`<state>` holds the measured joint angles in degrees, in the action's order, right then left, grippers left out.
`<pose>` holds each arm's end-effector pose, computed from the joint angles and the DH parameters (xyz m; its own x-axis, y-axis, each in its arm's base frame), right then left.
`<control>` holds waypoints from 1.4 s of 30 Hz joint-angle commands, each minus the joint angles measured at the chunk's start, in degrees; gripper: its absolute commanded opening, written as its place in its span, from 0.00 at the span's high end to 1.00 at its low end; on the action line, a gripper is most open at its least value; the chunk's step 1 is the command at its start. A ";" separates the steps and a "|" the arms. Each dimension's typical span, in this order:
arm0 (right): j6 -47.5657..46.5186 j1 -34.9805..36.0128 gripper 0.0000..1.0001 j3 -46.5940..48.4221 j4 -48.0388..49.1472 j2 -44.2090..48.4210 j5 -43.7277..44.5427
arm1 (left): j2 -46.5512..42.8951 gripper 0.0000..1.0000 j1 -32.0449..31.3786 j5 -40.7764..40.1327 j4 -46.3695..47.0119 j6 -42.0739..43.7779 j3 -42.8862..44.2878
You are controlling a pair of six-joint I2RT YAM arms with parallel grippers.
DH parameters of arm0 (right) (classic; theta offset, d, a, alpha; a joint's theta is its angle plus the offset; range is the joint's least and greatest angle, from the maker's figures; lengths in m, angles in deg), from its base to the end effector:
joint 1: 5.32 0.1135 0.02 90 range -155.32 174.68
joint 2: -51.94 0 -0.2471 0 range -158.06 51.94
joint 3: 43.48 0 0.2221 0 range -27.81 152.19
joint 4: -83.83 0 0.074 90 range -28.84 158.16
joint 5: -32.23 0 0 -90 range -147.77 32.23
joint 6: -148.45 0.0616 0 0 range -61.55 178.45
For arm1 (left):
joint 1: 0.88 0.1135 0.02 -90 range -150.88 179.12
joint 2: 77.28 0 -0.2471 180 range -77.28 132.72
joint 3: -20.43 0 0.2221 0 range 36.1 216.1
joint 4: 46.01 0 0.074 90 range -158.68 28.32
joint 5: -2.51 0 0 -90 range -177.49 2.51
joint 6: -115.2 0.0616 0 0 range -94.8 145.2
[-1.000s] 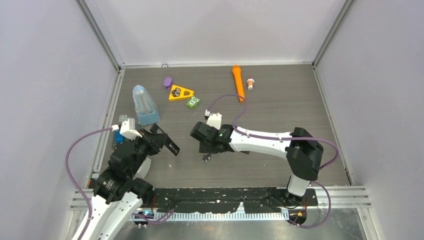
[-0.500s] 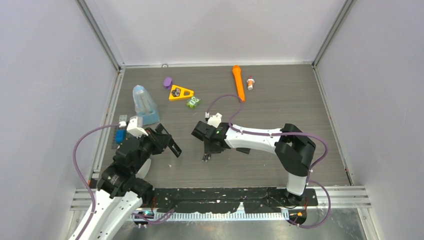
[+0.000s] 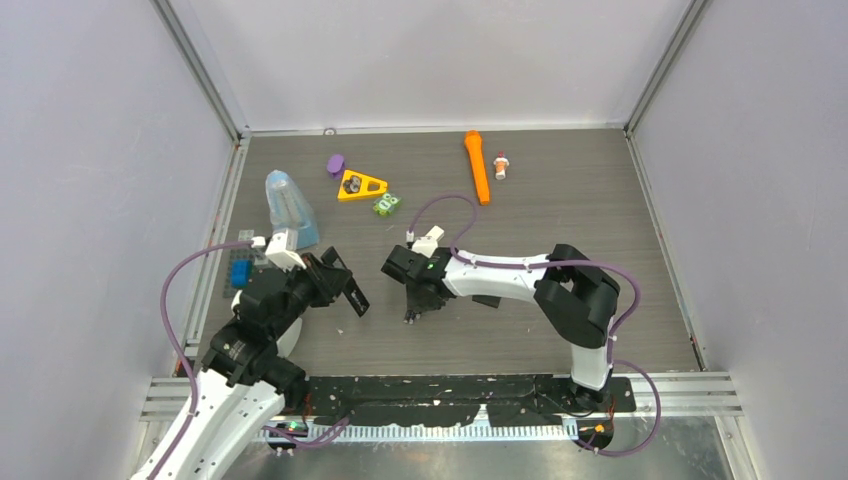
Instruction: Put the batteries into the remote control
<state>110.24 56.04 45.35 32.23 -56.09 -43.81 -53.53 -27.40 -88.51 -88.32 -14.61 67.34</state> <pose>0.1809 0.3003 0.1491 -0.9193 -0.0925 -0.3824 -0.1476 0.9820 0.1175 0.1133 -0.0553 0.2559 -0.5017 -0.4651 -0.7294 0.1435 0.7868 -0.6003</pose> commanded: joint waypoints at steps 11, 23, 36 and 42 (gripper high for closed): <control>-0.90 -0.20 0.72 -0.76 -0.20 -0.82 0.66 | 0.30 1.00 0.77 3.10 4.96 0.35 -1.04; 0.06 -0.03 0.73 -2.31 -0.97 -0.30 2.06 | 0.51 1.00 1.21 3.52 5.29 0.09 -1.36; -5.15 -0.02 0.95 -6.88 3.25 7.01 0.57 | 3.06 1.00 1.47 10.04 8.07 -1.30 -1.20; -13.66 0.19 0.95 -8.64 3.60 22.39 -3.17 | 8.10 1.00 2.12 21.30 15.27 -6.68 -1.67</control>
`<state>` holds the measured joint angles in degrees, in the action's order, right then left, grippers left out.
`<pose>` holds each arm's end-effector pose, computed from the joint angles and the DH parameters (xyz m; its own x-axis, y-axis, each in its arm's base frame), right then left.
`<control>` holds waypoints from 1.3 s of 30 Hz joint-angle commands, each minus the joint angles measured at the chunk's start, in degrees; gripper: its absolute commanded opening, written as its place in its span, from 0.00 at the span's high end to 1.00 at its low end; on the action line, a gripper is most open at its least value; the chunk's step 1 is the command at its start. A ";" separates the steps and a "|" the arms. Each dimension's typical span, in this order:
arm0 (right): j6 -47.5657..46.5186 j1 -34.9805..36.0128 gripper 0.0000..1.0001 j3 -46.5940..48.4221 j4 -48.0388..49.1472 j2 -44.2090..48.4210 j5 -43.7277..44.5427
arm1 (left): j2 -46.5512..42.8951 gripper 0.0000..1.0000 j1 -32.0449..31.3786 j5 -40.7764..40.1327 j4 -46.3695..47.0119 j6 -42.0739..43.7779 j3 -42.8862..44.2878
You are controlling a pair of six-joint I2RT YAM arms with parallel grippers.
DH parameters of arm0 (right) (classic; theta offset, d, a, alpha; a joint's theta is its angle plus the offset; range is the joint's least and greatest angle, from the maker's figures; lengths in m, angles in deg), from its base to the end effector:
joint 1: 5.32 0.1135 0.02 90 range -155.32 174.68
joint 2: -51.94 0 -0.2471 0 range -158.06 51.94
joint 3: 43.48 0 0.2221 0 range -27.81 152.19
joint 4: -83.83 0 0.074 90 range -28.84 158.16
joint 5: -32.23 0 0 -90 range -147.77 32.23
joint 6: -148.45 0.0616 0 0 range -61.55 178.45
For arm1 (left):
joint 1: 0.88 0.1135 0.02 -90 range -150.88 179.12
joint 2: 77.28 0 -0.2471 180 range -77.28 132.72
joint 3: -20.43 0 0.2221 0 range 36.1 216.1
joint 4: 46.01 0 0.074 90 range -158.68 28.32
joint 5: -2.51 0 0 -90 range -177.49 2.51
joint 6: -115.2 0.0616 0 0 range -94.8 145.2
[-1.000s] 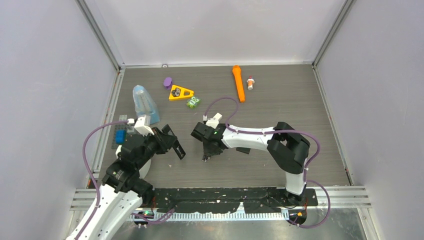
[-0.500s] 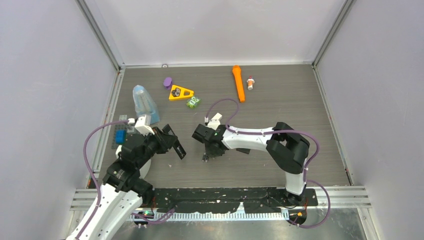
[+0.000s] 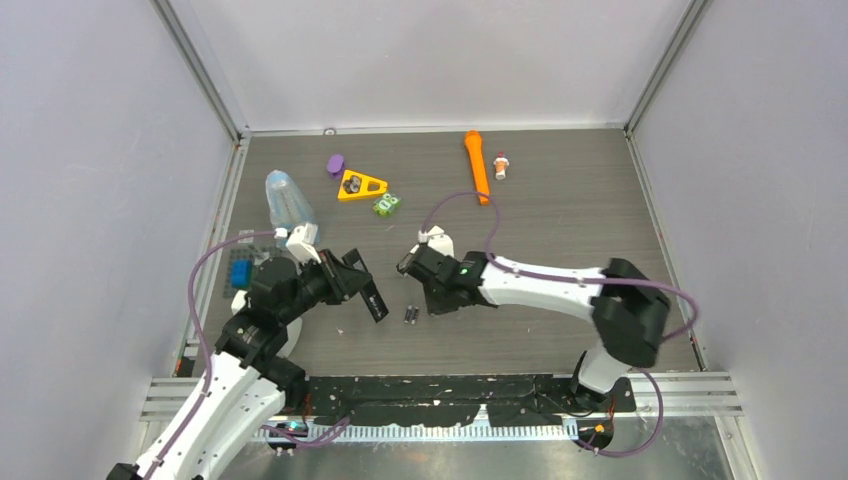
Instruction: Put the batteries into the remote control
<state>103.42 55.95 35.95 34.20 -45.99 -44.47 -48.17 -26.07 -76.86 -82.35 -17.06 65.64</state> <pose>0.1637 0.2691 0.1635 -0.8896 -0.1920 -0.4144 -0.2593 0.9592 0.1122 0.1252 -0.0715 0.2488 -0.6183 -0.4396 -0.6515 0.2150 0.7027 -0.6782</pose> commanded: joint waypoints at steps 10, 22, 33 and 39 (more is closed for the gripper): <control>-10.26 9.04 0.95 7.22 -2.85 19.06 -3.02 | 10.88 1.00 1.67 25.48 25.40 -16.53 -2.32; -8.84 10.72 0.92 14.98 -9.51 12.78 -0.18 | 7.84 1.00 2.07 26.79 25.46 -21.42 -4.41; -7.30 10.71 0.77 19.08 -14.31 9.83 0.70 | 7.82 1.00 2.56 28.29 27.88 -31.24 -7.58; -7.02 10.26 0.70 20.76 -15.13 9.15 0.58 | 7.99 1.00 2.60 29.00 30.87 -35.13 -10.25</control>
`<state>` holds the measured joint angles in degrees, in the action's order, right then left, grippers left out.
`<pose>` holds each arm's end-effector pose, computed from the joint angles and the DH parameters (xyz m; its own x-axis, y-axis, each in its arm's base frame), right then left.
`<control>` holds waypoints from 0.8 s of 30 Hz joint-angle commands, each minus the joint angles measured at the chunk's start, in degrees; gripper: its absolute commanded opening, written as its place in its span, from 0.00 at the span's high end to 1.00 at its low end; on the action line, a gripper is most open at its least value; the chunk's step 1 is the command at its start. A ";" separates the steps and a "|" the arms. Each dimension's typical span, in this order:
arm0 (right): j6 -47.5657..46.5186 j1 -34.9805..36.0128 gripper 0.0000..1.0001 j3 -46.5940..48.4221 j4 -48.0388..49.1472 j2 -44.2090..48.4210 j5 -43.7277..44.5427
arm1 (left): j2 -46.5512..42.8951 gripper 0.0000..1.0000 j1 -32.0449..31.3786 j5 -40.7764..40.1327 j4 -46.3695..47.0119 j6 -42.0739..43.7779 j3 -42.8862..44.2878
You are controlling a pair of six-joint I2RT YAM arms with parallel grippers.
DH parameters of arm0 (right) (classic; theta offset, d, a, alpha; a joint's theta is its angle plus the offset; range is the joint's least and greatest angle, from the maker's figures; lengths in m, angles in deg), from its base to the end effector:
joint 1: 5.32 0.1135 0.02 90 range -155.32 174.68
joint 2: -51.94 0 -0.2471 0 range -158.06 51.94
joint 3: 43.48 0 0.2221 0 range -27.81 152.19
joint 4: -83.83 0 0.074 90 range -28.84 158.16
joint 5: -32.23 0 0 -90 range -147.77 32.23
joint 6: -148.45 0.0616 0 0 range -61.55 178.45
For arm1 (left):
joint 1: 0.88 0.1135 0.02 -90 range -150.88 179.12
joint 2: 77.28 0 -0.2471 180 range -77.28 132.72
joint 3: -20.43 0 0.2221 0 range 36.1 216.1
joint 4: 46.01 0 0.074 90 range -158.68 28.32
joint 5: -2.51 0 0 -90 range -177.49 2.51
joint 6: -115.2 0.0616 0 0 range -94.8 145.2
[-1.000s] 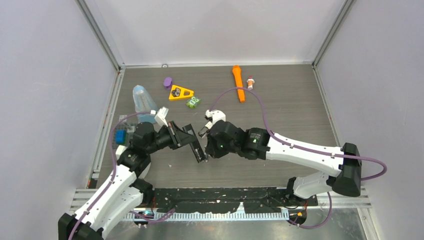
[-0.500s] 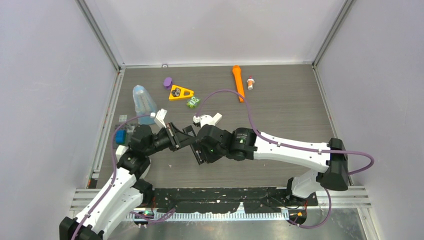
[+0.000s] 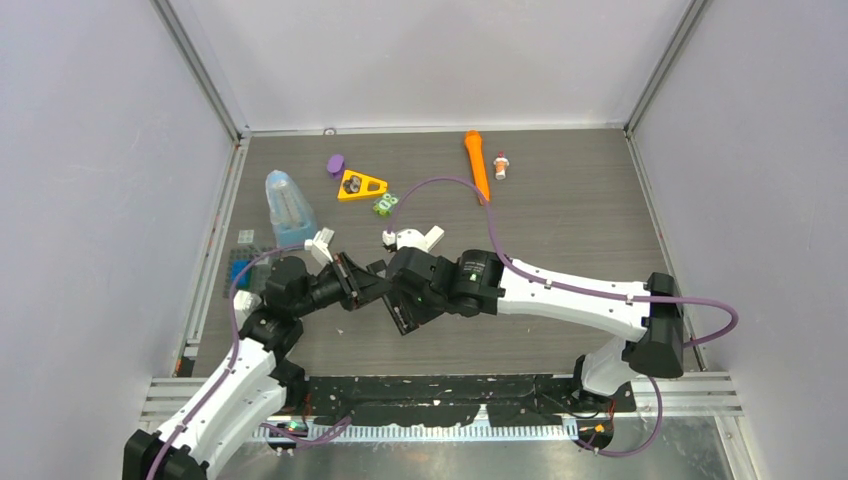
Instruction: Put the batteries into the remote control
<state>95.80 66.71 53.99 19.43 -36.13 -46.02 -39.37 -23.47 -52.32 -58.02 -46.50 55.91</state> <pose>0.1069 0.2889 0.2867 -0.7440 -0.3688 -0.5572 -0.5584 0.8012 0.2154 0.1409 -0.0971 0.2249 -0.8594 -0.4830 -0.1677 0.0417 0.2606 -0.9645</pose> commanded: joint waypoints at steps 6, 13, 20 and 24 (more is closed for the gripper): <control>0.69 -0.83 0.65 3.75 -1.05 -0.38 0.69 | -1.34 1.00 0.22 3.62 6.07 -4.83 -0.43; 2.01 -1.39 0.64 4.22 -0.98 1.01 -0.98 | -1.28 1.00 0.91 2.79 6.14 -4.54 -0.95; 3.32 -2.75 0.65 -0.06 -0.48 2.79 2.39 | -1.81 1.00 1.41 -6.48 -8.15 8.34 2.63; 3.93 -3.34 0.61 -6.11 2.47 5.03 4.25 | -2.93 1.00 1.52 -16.56 -20.59 17.53 5.52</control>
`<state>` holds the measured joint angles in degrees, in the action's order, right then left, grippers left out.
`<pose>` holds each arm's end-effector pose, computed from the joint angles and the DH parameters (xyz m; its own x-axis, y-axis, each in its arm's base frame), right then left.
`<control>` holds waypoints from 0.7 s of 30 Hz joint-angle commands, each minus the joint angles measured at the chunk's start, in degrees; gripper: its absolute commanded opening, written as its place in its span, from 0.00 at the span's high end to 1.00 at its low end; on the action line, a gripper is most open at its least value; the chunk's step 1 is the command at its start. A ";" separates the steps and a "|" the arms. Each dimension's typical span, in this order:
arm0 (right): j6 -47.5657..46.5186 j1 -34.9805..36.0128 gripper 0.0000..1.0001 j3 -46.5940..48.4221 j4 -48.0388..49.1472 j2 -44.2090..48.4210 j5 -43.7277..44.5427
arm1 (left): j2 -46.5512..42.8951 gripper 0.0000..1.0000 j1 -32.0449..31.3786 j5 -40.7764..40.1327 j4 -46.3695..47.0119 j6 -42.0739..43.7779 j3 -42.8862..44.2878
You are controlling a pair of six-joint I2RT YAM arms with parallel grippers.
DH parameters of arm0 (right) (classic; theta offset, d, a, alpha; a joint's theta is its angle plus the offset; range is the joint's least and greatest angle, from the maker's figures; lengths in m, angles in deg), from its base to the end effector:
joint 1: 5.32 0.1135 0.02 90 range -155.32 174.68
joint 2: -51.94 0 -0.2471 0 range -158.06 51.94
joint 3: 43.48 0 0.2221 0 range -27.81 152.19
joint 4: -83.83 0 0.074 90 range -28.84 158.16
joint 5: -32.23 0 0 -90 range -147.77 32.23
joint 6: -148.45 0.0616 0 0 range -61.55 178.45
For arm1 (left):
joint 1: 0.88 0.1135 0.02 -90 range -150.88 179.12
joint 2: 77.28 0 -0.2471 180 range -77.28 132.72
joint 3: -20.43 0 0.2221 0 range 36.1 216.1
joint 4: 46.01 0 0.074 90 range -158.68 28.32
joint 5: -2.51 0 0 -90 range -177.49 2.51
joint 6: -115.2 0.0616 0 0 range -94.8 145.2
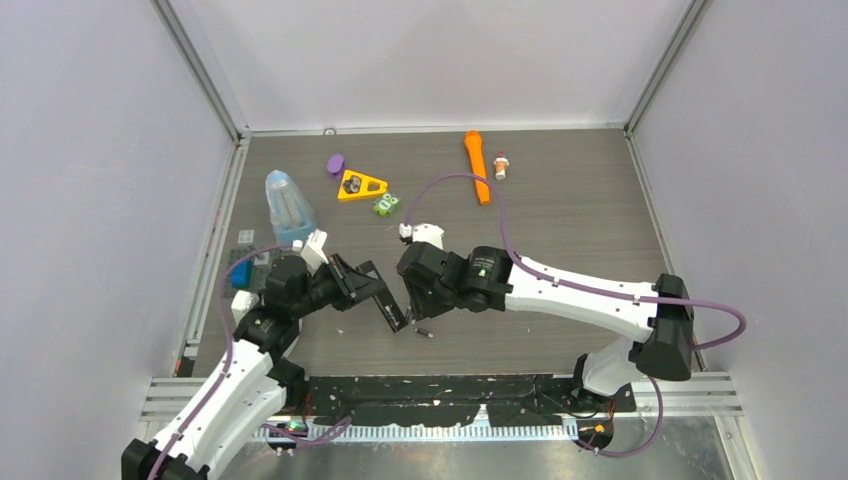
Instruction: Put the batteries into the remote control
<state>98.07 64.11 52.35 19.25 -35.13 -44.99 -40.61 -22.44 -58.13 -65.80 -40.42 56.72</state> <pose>0.1189 0.2781 0.2832 -0.7783 -0.3039 -0.5494 -0.4843 0.8475 0.2173 0.1412 -0.0883 0.2156 -0.8139 -0.5320 -0.2335 0.0168 0.3802 -0.9248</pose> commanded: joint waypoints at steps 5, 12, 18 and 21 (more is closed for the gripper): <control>-0.32 -0.81 0.47 -12.18 6.63 1.64 2.41 | -2.84 1.00 0.47 -15.96 -17.72 15.80 6.44; -19.17 -0.86 0.34 -16.25 18.10 -2.85 -2.86 | -3.67 1.00 0.47 -20.11 -21.53 17.82 8.32; -25.37 -1.23 0.45 -13.36 18.37 -11.97 -3.42 | -2.92 1.00 0.47 -20.99 -22.46 18.24 8.77; -27.50 -1.58 0.56 -13.52 19.48 -13.32 -3.41 | -3.00 1.00 0.51 -21.12 -22.27 18.66 8.58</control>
<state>76.32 63.04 37.11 35.53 -47.30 -48.12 -43.65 -22.22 -77.69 -88.40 -23.51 63.21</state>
